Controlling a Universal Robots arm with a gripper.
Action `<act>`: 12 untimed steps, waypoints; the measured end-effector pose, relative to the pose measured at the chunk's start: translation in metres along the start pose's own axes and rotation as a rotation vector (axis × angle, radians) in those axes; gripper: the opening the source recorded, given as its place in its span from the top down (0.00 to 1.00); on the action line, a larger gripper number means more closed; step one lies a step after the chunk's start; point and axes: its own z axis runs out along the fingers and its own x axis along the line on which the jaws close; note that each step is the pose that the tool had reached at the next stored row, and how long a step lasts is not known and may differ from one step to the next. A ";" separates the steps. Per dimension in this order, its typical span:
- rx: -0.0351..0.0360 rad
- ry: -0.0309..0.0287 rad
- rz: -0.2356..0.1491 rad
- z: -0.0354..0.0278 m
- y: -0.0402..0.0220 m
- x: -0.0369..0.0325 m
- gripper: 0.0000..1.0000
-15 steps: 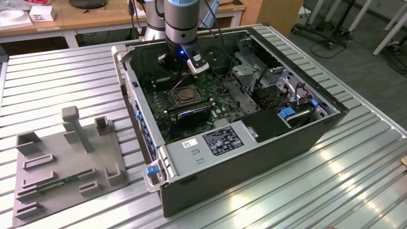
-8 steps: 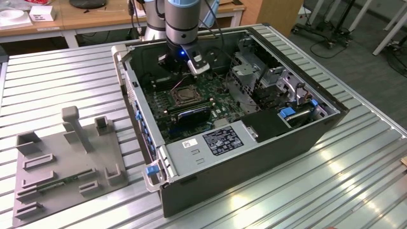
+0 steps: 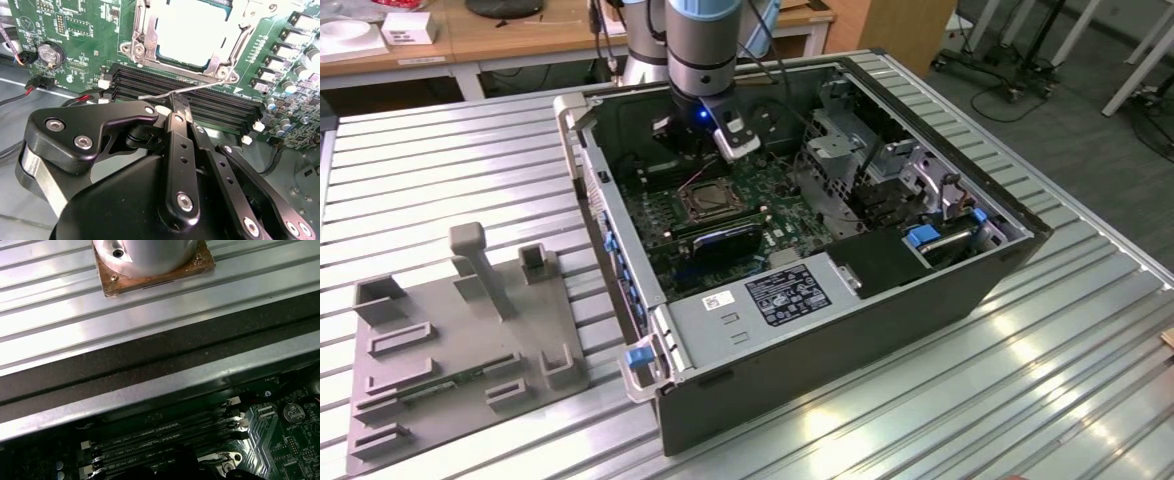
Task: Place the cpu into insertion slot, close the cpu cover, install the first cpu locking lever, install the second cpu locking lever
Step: 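Install the first cpu locking lever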
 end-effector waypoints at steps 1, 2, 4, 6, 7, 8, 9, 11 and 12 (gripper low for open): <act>-0.0001 -0.0002 0.000 0.0008 -0.0003 0.0000 0.89; 0.0000 -0.0003 0.000 0.0014 -0.0005 0.0000 0.89; -0.0001 -0.0004 0.000 0.0023 -0.0009 0.0000 0.89; -0.0001 -0.0004 0.000 0.0033 -0.0013 0.0000 0.89; -0.0001 -0.0004 0.000 0.0039 -0.0014 -0.0001 0.89; -0.0001 -0.0003 0.000 0.0043 -0.0015 -0.0004 0.89; 0.0000 -0.0003 0.000 0.0046 -0.0015 -0.0006 0.89; 0.0002 -0.0003 0.000 0.0050 -0.0014 -0.0013 0.89; 0.0002 -0.0003 0.000 0.0051 -0.0014 -0.0015 0.89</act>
